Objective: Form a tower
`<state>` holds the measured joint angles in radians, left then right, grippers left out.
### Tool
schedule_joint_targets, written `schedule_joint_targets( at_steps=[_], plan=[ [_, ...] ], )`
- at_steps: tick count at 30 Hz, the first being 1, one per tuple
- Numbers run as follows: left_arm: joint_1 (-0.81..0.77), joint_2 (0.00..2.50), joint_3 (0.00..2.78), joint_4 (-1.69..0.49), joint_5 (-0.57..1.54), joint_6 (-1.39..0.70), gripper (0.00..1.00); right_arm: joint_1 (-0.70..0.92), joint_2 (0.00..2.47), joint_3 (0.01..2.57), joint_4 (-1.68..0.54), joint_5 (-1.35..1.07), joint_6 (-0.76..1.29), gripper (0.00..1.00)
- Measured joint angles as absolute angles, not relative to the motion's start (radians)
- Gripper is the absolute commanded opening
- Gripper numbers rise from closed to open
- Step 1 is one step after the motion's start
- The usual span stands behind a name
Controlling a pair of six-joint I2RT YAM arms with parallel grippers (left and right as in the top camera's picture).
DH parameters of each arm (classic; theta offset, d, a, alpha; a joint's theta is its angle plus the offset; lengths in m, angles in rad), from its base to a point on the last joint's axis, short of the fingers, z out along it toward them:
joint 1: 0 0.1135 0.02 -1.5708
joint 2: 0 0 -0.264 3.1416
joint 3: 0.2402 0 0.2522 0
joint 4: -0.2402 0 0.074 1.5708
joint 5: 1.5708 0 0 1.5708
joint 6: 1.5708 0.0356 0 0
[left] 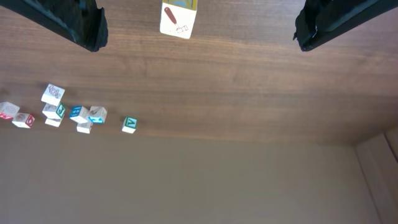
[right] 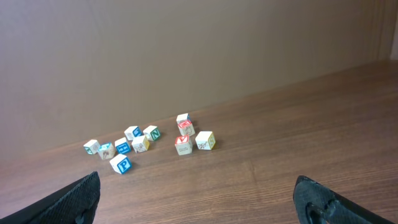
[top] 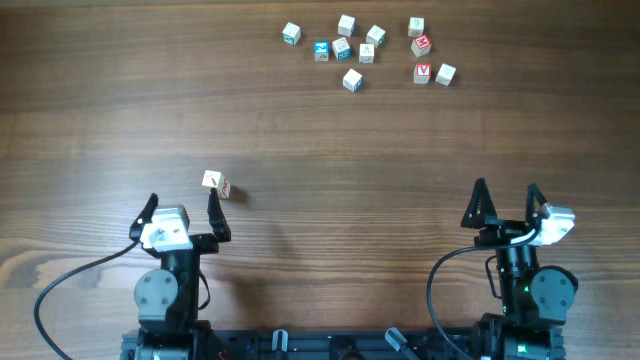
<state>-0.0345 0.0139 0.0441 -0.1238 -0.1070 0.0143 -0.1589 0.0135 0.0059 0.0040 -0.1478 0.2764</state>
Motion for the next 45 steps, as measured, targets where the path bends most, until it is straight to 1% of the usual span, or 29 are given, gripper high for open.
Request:
schedule_joint_targets(
  at_steps=[2,22,23,27,30,45],
  plan=[
    [-0.035,0.014,0.029,-0.066,-0.105,0.014,1.0,-0.159,0.014,0.006,0.004,-0.148,0.276,1.0],
    [-0.035,0.014,0.016,-0.067,-0.098,0.01,1.0,-0.159,0.014,0.006,0.004,-0.142,0.275,1.0],
    [-0.035,0.014,0.016,-0.067,-0.098,0.01,1.0,-0.149,0.014,0.006,0.004,-0.133,0.255,1.0],
    [-0.035,0.014,0.016,-0.067,-0.095,0.01,1.0,-0.018,0.014,0.006,0.003,-0.124,0.058,1.0],
    [-0.035,0.014,0.016,-0.067,-0.095,0.01,1.0,-0.014,0.014,0.006,0.003,-0.122,0.007,1.0],
    [-0.035,0.014,0.016,-0.067,-0.095,0.01,1.0,-0.014,0.014,0.006,0.003,-0.122,-0.006,1.0]
  ],
)
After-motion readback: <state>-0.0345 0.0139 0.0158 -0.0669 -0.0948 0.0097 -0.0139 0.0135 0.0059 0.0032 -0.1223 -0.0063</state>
